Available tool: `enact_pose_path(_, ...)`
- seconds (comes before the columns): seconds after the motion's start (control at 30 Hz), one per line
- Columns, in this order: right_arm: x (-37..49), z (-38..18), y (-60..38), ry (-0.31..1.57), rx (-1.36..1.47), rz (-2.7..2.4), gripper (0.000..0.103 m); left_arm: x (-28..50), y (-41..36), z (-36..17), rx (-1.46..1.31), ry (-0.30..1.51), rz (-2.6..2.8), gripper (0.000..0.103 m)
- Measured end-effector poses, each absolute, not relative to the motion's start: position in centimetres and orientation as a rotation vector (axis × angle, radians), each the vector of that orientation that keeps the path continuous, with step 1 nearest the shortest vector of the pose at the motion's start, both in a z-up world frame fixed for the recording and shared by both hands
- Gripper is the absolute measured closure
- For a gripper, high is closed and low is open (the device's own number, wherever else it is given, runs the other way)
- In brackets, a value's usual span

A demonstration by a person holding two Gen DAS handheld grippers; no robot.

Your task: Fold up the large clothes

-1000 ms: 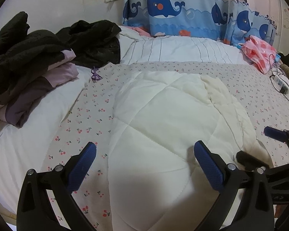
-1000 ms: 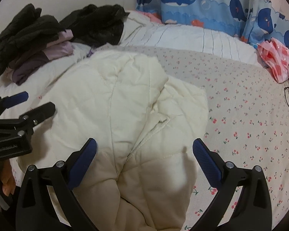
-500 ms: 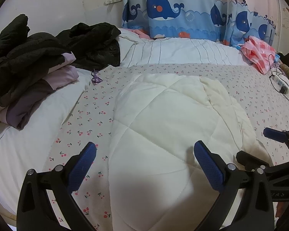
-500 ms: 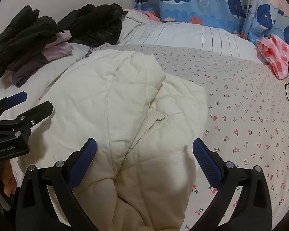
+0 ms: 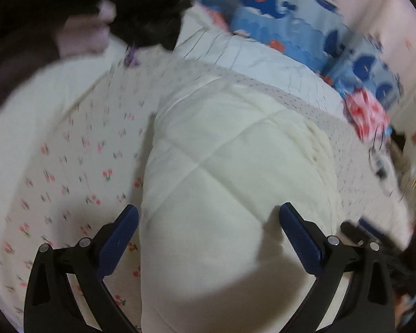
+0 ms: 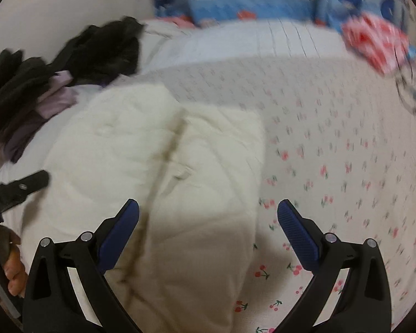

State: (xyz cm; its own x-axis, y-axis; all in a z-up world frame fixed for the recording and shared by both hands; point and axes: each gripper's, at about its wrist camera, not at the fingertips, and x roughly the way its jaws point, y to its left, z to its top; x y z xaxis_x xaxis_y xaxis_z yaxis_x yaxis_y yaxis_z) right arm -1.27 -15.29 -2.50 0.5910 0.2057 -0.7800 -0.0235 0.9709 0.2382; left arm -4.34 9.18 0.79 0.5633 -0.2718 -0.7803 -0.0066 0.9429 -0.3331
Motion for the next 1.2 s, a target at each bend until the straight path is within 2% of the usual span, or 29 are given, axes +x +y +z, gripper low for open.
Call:
enact_pose_path(0.17,0.4,-6.9,-16.9,1.088,0.445,0.214,0.007,-3.4,10.4,-1.5,-0.468,1.054,-0.243,0.006)
enact_pose_path(0.3,1.1,-8.4,-16.0,1.12,0.501,0.271,0.007,-4.1,8.6,-1.4,-0.358,1.068,-0.307,0.006)
enact_pose_path(0.53,0.7,-7.7,-11.8,1.084,0.594,0.514,0.006,-8.9,8.8,4.1,-0.233,0.847,-0.341,0.006)
enact_pose_path(0.63,0.0,-8.0,-8.7,1.123,0.506,0.594,0.006,-11.1,11.9,5.1,-0.237,0.821,-0.292,0.006)
enact_pose_path(0.7,-0.7,-8.4,-6.9,1.16,0.367,0.577,0.006,-10.7,13.3,3.0,-0.203,0.944,-0.232,0.006)
enact_pose_path(0.77,-0.9,-8.1,-7.2,1.184,0.343,0.547,0.006,-10.4,14.2,0.6,-0.186,1.024,-0.189,0.006)
enact_pose_path(0.8,-1.1,-7.3,-7.6,1.165,0.327,0.516,0.006,-10.7,14.6,0.6,-0.206,1.013,-0.211,0.006)
enact_pose_path(0.9,-2.8,-1.7,-8.2,0.942,0.221,0.384,0.006,-11.7,15.7,2.6,-0.236,0.92,-0.254,0.006)
enact_pose_path(1.0,-2.0,2.0,-7.5,0.851,0.227,0.363,0.006,-12.0,16.5,4.8,-0.272,0.806,-0.25,0.006)
enact_pose_path(1.1,2.0,2.7,-4.0,0.889,0.217,0.392,0.006,-9.9,16.8,4.5,-0.345,0.821,-0.245,0.006)
enact_pose_path(1.2,5.8,-1.2,-1.9,1.012,0.118,0.312,0.006,-8.1,15.2,1.8,-0.309,0.928,-0.233,0.006)
